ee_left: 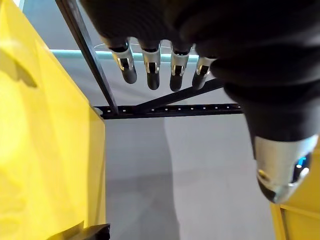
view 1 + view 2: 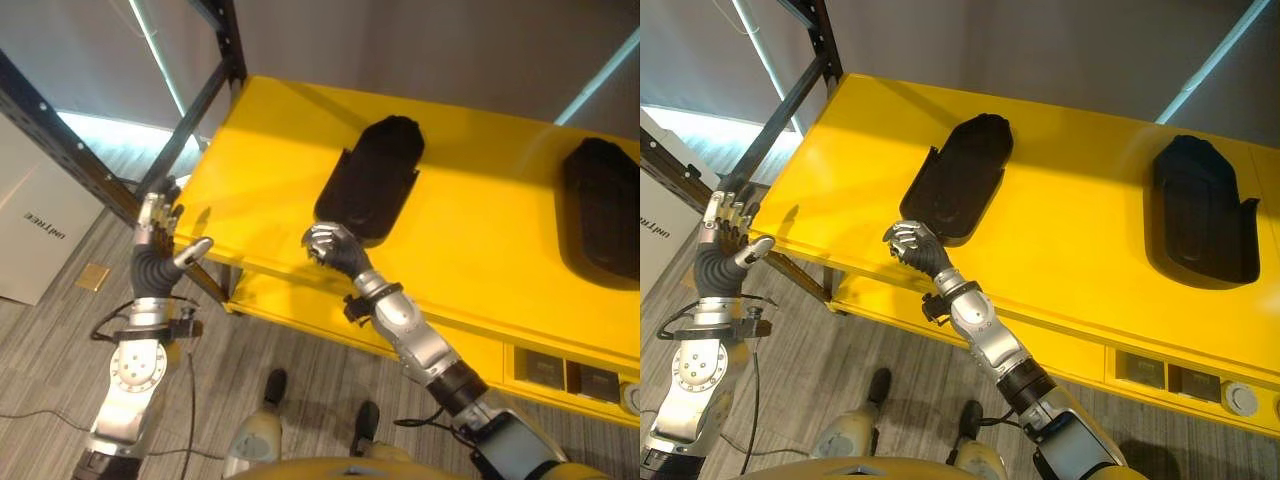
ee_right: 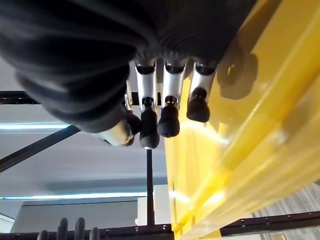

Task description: Move parts from the plastic box to the shelf.

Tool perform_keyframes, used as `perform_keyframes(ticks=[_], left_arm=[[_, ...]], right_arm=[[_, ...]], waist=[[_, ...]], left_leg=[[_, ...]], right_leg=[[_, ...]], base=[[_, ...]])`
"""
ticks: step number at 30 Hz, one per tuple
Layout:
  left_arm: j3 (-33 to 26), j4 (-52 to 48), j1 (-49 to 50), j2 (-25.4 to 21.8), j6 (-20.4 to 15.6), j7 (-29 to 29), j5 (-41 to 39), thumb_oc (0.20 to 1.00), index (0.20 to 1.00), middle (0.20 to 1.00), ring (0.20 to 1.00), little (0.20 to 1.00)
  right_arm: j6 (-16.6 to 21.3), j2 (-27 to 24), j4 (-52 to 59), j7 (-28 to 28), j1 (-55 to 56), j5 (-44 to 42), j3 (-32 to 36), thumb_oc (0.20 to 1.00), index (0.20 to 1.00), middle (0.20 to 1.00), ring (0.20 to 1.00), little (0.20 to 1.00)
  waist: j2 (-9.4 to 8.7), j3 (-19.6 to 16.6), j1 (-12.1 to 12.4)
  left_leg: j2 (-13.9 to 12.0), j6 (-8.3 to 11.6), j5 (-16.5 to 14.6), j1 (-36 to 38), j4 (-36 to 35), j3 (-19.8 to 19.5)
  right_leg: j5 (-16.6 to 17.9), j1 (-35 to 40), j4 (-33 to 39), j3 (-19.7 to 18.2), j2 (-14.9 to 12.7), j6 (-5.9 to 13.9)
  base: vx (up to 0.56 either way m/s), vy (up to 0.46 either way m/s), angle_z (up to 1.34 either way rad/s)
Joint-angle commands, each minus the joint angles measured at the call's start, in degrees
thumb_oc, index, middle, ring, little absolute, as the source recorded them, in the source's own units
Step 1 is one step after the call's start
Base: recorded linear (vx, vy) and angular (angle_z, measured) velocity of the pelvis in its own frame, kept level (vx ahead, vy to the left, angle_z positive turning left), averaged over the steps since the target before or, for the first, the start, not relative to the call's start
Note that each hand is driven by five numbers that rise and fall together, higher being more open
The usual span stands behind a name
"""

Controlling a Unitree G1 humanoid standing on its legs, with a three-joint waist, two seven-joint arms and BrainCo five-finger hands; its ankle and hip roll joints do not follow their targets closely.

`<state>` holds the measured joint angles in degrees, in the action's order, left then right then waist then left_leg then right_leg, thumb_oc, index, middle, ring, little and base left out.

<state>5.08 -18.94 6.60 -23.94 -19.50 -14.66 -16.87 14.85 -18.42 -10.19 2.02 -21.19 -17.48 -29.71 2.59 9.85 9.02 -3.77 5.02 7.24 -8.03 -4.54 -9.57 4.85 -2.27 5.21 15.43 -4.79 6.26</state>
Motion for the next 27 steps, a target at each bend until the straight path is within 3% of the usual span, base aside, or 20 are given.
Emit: perform_keyframes(ticks=[1,12,16,18,19,20,25,27], left_arm=[[-0.6,-0.2,-2.4,-3.4,-2.4,-0.1,-1.3,1.0,1.0,1.0,1.0,1.0],[-0.8,0.0,-2.5,-3.8,-2.3,0.2,-0.5,1.0,1.0,1.0,1.0,1.0],[-1.6,0.4,-2.6,-4.2,-2.2,0.8,0.7,1.0,1.0,1.0,1.0,1.0],[-2.2,0.7,-2.1,-4.4,-2.1,1.6,1.1,1.0,1.0,1.0,1.0,1.0],[-3.7,1.2,-0.9,-4.7,-1.8,2.2,2.2,1.0,1.0,1.0,1.0,1.0],[-4.9,1.5,-0.1,-4.9,-1.7,2.2,3.4,1.0,1.0,1.0,1.0,1.0],[-9.8,3.8,4.7,-3.7,-0.9,0.8,9.5,1.0,1.0,1.0,1.0,1.0],[-13.3,8.0,8.5,-1.2,-0.2,-1.8,14.6,1.0,1.0,1.0,1.0,1.0]], right_arm=[[3.6,2.7,1.3,1.8,-4.4,1.8,1.1,0.2,0.2,0.2,0.2,0.2],[4.2,0.4,5.3,1.7,-3.7,2.8,2.8,0.2,0.2,0.2,0.2,0.2],[5.9,-4.4,15.9,-1.1,-2.4,1.7,6.3,0.2,0.2,0.2,0.2,0.2],[6.5,-6.7,22.2,-4.5,0.8,-2.9,9.1,0.2,0.2,0.2,0.2,0.2],[6.7,-8.8,26.2,-7.4,4.8,-6.2,12.4,0.928,0.928,0.928,0.928,0.928],[6.6,-9.9,27.6,-8.4,6.4,-6.6,13.9,1.0,1.0,1.0,1.0,1.0],[6.5,-14.1,33.0,-10.4,15.4,-4.1,21.6,1.0,1.0,1.0,1.0,1.0],[7.4,-16.4,31.7,-8.0,23.0,4.6,27.4,1.0,1.0,1.0,1.0,1.0]], waist=[[-2.99,-0.2,-0.5],[-3.54,-0.8,-1.3],[-4.38,-1.7,-2.4],[-4.76,-2.6,-3.1],[-5.14,-3.6,-4.2],[-5.27,-4.0,-4.8],[-5.38,-5.9,-6.5],[-5.26,-7.0,-7.4]], left_leg=[[2.3,-2.25,-7.2,2.8,-0.5,0.5],[2.0,-2.37,-7.8,4.2,-0.5,1.5],[1.8,-2.3,-8.2,5.3,-0.5,2.5],[1.6,-2.26,-8.5,6.1,-0.5,3.1],[1.5,-2.31,-9.0,7.2,-0.5,3.8],[1.5,-2.35,-9.2,7.7,-0.5,4.2],[1.6,-2.83,-10.7,11.0,-0.5,6.0],[1.4,-3.1,-11.6,13.0,-0.3,7.0]], right_leg=[[-7.4,1.5,-0.2,-0.8,-0.3,-0.85],[-7.5,2.5,-0.2,-1.8,-0.1,-0.85],[-7.3,3.1,-0.2,-2.3,0.0,-0.73],[-7.3,3.7,-0.2,-2.7,0.0,-0.66],[-7.3,4.4,-0.3,-3.0,-0.1,-0.54],[-7.3,4.7,-0.4,-3.3,-0.1,-0.44],[-7.9,6.7,-1.0,-4.8,-0.3,-0.36],[-8.5,8.2,-1.3,-5.9,-0.4,-0.43]], base=[[0.0,0.0,0.0],[0.0,0.001,-0.02],[-0.02,0.007,-0.03],[0.0,0.006,-0.17],[0.0,0.013,-0.21],[-0.01,0.018,-0.15],[0.01,0.008,-0.28],[0.06,-0.008,-0.26]])
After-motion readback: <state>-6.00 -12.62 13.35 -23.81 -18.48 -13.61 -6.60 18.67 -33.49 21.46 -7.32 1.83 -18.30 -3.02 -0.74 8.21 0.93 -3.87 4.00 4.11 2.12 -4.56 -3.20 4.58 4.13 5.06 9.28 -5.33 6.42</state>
